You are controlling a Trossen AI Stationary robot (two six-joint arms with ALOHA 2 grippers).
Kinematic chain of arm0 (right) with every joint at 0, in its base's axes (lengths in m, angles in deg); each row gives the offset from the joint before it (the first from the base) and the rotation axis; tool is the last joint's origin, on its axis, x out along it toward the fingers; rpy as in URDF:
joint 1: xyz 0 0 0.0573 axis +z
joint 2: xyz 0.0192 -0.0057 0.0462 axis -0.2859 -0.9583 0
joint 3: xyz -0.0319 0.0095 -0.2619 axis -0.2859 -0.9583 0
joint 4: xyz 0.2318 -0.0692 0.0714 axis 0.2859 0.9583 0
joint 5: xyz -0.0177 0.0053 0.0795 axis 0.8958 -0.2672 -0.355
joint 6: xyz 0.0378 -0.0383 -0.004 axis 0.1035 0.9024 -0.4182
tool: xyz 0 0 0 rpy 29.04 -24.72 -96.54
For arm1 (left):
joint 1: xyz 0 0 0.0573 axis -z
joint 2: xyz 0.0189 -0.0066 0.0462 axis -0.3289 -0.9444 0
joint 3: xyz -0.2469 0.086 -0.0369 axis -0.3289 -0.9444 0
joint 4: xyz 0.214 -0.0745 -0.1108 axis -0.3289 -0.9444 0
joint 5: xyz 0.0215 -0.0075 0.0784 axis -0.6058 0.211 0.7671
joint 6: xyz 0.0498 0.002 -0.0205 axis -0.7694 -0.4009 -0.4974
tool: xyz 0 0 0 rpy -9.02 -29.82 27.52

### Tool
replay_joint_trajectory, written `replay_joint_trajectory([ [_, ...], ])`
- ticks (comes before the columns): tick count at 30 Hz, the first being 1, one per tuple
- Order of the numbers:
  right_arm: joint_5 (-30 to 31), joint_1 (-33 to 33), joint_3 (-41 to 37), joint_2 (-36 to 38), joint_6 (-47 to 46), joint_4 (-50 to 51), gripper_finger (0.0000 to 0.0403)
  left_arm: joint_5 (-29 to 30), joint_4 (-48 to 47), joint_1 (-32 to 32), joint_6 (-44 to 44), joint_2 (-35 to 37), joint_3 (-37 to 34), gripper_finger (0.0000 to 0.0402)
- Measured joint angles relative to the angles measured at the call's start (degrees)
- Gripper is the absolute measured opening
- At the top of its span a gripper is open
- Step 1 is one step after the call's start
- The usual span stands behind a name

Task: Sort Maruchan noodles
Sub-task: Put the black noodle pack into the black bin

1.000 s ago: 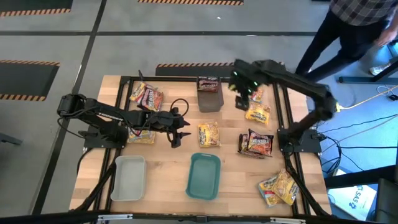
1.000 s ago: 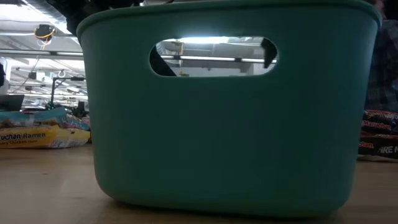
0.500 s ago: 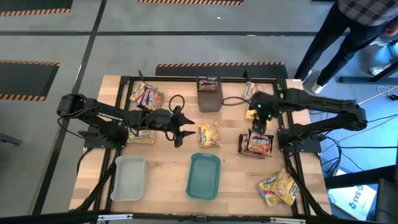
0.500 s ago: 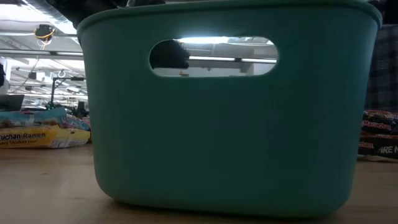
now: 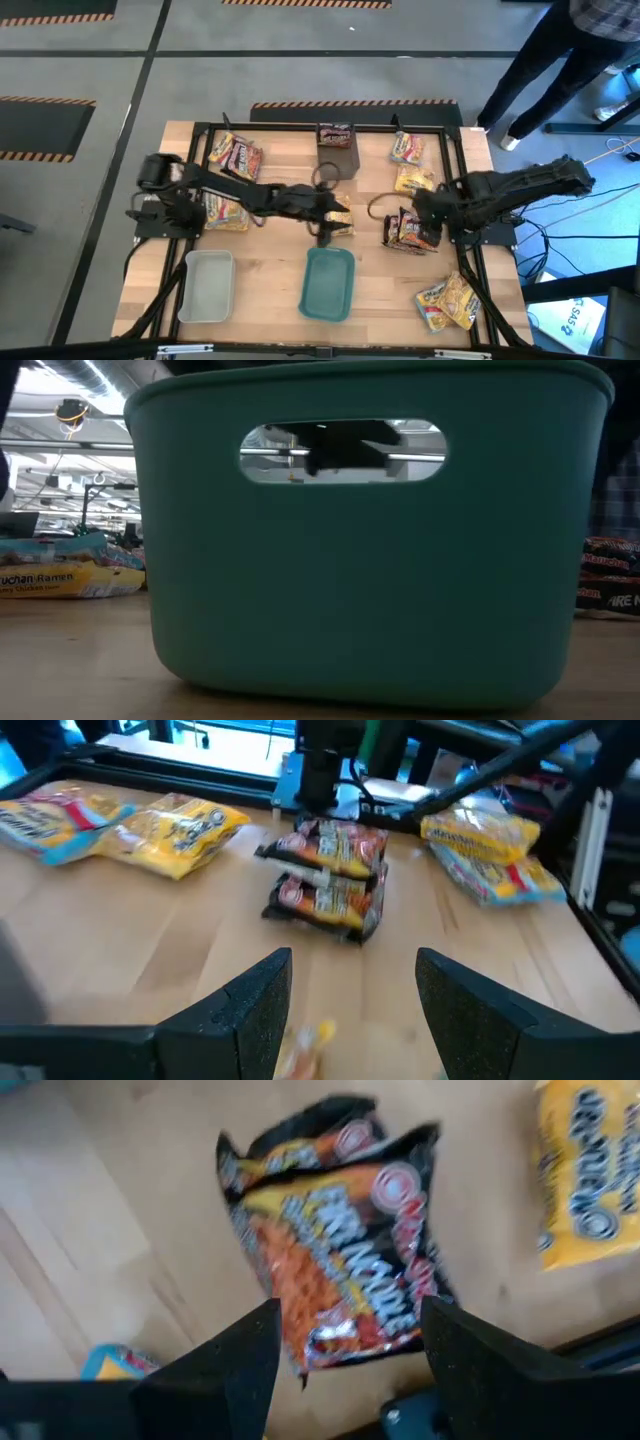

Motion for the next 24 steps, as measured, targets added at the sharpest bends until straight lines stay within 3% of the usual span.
replay_joint_trajectory([
  [11, 8.1, 22.3, -5.7, 0.5, -19.6, 0.4, 0.0220, -0.4, -6.0, -0.4, 11.2, -16.9, 19.3, 0.0208],
  [24, 13.7, 38.3, -12.9, 0.5, -35.4, -4.6, 0.0220, -0.4, -5.5, -0.4, 19.5, -28.9, 31.7, 0.0209],
])
